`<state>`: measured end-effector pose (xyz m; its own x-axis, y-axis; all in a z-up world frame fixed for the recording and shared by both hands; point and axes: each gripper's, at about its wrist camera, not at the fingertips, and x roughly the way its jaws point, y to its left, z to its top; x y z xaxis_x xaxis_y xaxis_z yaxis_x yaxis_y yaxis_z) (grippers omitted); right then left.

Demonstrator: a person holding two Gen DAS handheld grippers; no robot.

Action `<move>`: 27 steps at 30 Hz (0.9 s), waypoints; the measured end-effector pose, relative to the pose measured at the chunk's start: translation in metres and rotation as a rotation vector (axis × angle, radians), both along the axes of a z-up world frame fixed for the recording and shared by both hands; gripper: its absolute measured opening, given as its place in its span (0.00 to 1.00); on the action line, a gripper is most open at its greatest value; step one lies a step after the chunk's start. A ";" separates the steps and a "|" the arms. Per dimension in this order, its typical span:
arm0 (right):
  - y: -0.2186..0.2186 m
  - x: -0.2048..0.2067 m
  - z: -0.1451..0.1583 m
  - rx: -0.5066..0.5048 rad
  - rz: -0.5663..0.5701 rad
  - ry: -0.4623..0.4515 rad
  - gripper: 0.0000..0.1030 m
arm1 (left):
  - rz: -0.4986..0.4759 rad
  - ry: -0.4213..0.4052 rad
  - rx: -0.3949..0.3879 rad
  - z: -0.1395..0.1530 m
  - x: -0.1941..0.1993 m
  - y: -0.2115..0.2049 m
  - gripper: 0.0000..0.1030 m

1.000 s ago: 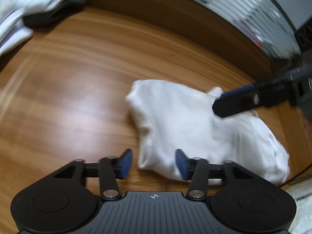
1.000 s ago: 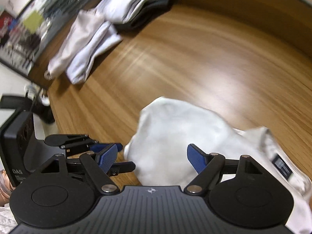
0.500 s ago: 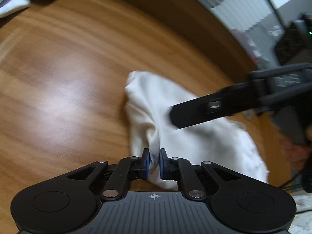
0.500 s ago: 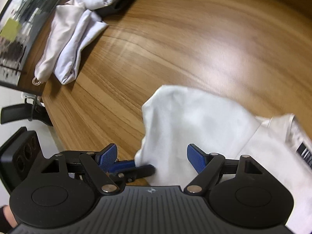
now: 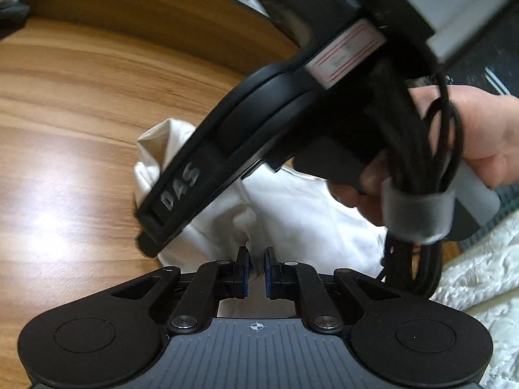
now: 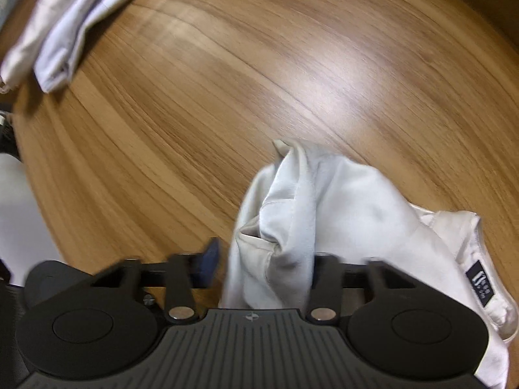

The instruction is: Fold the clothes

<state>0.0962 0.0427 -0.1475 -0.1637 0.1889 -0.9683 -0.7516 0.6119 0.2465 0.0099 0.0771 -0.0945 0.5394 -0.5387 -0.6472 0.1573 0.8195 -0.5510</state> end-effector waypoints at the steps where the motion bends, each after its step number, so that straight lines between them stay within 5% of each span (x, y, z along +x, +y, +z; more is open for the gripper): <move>1: -0.004 0.001 -0.001 0.005 -0.008 0.000 0.16 | -0.012 0.002 0.008 0.001 0.001 -0.003 0.11; 11: -0.097 0.028 0.032 0.217 -0.304 0.171 0.06 | 0.061 -0.045 -0.003 0.031 -0.024 0.008 0.25; 13: -0.121 0.030 0.040 0.254 -0.362 0.178 0.06 | 0.099 -0.034 0.014 0.035 -0.029 0.009 0.42; 21: -0.230 0.046 0.067 0.398 -0.591 0.205 0.06 | 0.034 0.002 0.131 0.041 -0.023 -0.003 0.42; 27: -0.293 0.044 0.048 0.403 -0.697 0.194 0.06 | -0.052 -0.033 0.196 0.053 -0.005 -0.017 0.42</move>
<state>0.1397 -0.2501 -0.0992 -0.0379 0.6352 -0.7714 -0.1546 0.7590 0.6325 0.0049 0.0606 -0.0414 0.5368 -0.4323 -0.7246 0.2178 0.9007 -0.3760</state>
